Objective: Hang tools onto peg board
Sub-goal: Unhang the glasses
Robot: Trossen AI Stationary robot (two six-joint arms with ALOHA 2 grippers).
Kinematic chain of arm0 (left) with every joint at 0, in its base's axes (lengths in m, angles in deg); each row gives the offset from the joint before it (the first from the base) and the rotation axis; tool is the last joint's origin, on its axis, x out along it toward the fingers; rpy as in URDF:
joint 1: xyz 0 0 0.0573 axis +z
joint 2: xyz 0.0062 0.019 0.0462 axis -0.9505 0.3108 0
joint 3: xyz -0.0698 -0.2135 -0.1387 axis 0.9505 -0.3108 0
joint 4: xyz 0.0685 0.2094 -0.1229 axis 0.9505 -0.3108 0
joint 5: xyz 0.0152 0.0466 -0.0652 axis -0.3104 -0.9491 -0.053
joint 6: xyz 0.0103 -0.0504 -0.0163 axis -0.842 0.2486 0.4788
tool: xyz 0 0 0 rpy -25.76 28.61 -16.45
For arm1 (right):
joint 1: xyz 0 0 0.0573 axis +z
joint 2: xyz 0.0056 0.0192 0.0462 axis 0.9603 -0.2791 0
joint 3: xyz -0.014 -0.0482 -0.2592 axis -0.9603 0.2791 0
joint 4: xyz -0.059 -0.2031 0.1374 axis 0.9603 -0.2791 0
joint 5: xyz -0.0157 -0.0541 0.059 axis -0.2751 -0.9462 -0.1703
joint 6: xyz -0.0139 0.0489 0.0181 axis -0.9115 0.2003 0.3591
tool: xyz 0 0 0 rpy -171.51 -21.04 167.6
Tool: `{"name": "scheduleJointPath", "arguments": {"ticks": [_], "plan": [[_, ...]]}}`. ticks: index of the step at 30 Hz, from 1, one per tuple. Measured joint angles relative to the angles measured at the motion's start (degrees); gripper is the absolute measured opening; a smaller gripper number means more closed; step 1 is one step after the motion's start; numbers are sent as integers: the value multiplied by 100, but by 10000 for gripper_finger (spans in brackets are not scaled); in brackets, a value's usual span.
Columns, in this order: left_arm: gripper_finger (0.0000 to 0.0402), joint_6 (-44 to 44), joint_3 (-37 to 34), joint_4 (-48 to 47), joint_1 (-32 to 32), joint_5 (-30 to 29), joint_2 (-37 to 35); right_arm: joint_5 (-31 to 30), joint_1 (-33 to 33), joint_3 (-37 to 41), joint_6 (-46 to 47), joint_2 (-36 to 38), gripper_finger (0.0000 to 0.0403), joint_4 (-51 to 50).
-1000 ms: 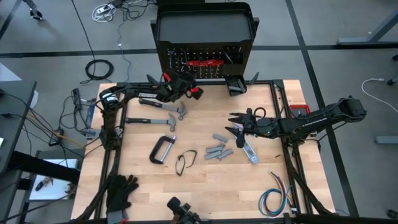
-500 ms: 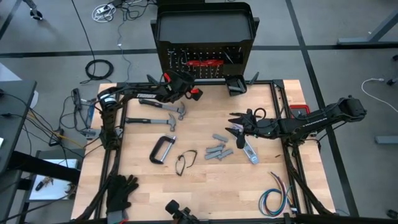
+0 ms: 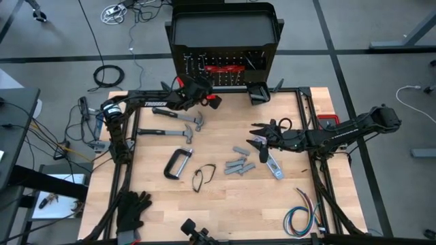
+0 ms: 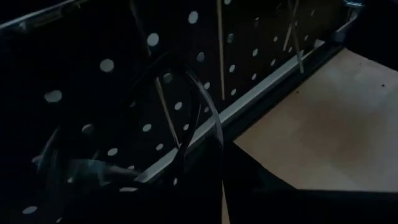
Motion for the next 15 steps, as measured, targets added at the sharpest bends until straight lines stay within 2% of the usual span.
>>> {"name": "scheduleJointPath", "arguments": {"ticks": [8, 15], "plan": [[0, 57, 0, 137, 3, 61, 0, 0, 85, 0, -14, 0, 220, 33], [0, 59, -1, 194, -14, 437, 0, 0, 85, 0, -37, 0, 220, 31]]}}
